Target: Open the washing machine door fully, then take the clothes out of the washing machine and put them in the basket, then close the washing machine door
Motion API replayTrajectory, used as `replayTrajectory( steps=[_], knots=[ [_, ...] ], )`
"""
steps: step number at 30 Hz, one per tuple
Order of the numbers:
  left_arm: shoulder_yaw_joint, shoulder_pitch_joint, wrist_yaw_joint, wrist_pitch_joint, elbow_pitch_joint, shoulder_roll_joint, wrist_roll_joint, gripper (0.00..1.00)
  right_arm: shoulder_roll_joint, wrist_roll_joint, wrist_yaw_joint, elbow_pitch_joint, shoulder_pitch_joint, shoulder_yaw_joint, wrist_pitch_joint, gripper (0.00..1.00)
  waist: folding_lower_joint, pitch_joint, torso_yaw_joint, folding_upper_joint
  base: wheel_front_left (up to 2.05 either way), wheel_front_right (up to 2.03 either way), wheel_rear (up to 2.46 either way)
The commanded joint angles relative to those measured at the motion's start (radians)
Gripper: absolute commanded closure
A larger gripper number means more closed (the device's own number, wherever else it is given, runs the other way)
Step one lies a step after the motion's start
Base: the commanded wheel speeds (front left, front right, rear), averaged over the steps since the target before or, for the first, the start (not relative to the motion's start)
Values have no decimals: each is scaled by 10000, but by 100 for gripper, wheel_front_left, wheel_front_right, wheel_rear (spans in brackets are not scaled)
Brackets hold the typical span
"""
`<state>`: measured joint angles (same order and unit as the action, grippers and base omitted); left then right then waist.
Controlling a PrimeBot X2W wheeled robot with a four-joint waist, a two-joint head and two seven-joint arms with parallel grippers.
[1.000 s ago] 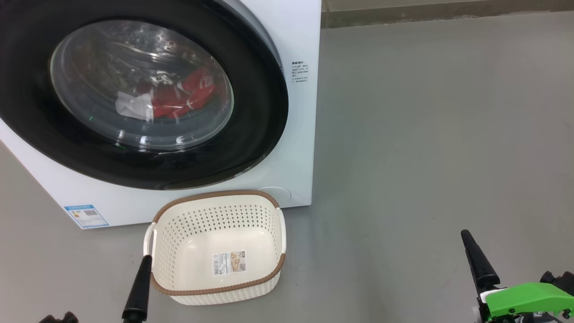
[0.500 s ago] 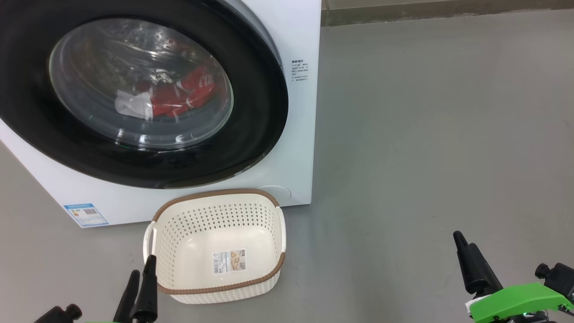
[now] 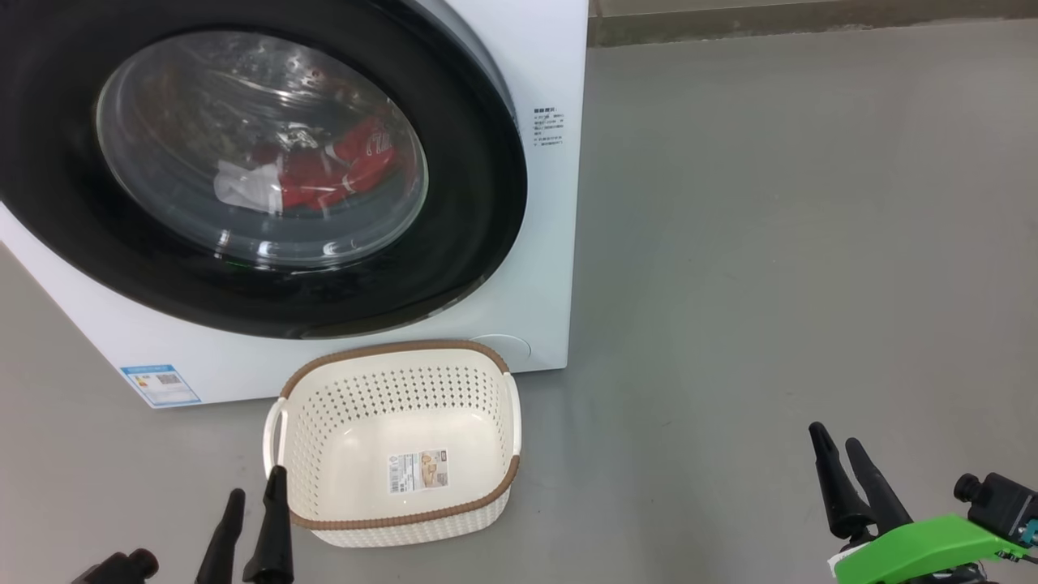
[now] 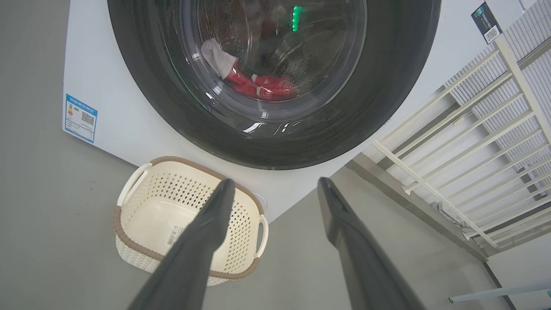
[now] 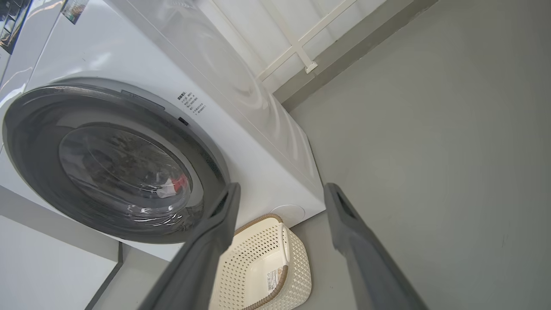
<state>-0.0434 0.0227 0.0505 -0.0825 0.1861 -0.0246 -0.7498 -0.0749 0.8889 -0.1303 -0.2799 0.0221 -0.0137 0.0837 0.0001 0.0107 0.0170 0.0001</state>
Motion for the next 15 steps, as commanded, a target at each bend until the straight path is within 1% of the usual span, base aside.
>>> replayTrajectory(
  steps=[1,8,15],
  knots=[
    [-155,-99,-55,-147,-350,-195,374,0,-214,-342,-2,292,-32,178,147,0,-1,1,6,-1,0,0,0],
    [-125,-11,-133,-355,-440,-230,1226,0,-242,-1063,-2,333,40,228,353,0,-1,8,6,-1,0,0,0],
    [-125,59,-92,-533,-446,-238,1899,0,-239,-1704,-3,362,117,169,530,0,-1,8,-7,-1,0,0,0]
  ],
)
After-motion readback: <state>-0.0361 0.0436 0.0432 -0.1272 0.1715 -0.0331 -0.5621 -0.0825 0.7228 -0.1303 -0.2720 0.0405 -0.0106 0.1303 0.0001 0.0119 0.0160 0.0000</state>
